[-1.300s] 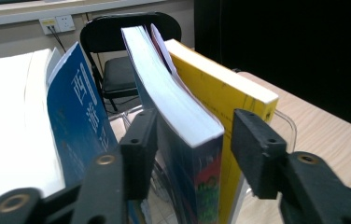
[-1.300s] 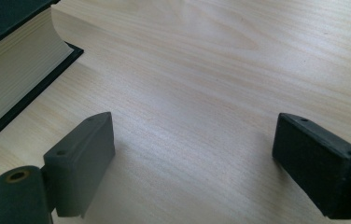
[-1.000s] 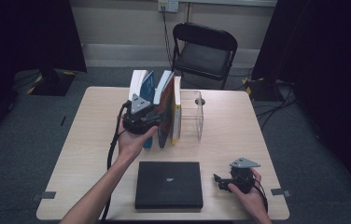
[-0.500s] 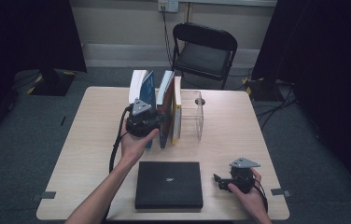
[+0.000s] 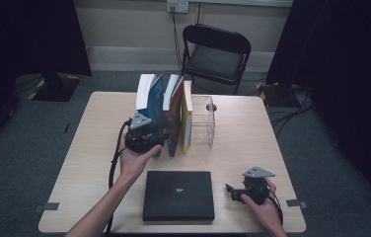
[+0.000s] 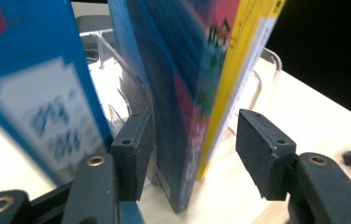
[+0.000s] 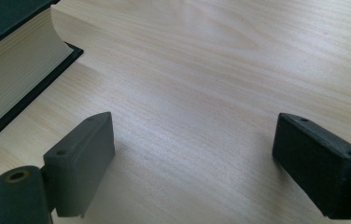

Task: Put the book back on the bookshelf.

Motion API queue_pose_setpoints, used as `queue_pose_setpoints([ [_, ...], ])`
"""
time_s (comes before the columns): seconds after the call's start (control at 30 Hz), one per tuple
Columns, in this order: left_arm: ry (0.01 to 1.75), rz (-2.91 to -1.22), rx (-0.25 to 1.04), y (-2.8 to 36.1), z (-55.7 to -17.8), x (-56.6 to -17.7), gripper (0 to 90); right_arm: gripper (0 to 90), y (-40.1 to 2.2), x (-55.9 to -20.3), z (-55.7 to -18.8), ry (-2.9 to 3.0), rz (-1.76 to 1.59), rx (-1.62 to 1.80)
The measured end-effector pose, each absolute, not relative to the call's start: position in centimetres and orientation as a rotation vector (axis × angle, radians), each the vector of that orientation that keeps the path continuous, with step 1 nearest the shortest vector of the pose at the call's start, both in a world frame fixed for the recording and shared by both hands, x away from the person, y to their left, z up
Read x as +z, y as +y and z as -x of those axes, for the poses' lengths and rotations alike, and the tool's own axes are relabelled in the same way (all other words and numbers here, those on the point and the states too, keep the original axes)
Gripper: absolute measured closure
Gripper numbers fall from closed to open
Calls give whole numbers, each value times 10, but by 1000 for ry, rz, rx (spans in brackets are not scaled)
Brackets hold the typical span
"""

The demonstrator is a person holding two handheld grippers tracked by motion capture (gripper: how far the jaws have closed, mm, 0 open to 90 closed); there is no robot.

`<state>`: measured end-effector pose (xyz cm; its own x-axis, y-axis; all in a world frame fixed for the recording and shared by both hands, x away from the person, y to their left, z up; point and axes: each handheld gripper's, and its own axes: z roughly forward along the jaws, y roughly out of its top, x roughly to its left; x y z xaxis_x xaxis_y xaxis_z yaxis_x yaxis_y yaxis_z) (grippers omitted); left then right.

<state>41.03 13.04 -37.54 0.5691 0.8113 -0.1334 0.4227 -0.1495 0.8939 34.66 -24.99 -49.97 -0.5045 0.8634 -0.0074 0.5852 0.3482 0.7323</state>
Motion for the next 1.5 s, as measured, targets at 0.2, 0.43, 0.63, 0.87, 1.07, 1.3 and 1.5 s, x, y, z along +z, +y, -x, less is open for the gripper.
queue_pose_setpoints([
  [0.2,1050,-1790,388,145,-401,-388,461,127,-250,-500,-347,2223,-1271,963],
  [0.43,1028,-1917,368,152,-387,-415,451,127,-248,-498,-347,2230,-1288,946],
  [0.63,1058,-1961,349,157,-373,-436,443,174,-243,-494,-345,2282,-1264,972],
  [0.87,1037,-2024,304,163,-347,-443,425,191,-229,-477,-332,2275,-1191,1101],
  [1.07,1063,-2012,270,169,-340,-451,405,210,-213,-466,-320,2294,-1137,1171],
  [1.3,1057,-2048,267,162,-349,-462,412,169,-191,-458,-300,2368,-1055,1275],
  [1.5,1033,-2045,260,157,-352,-466,382,156,-178,-466,-290,2427,-1026,1262],
])
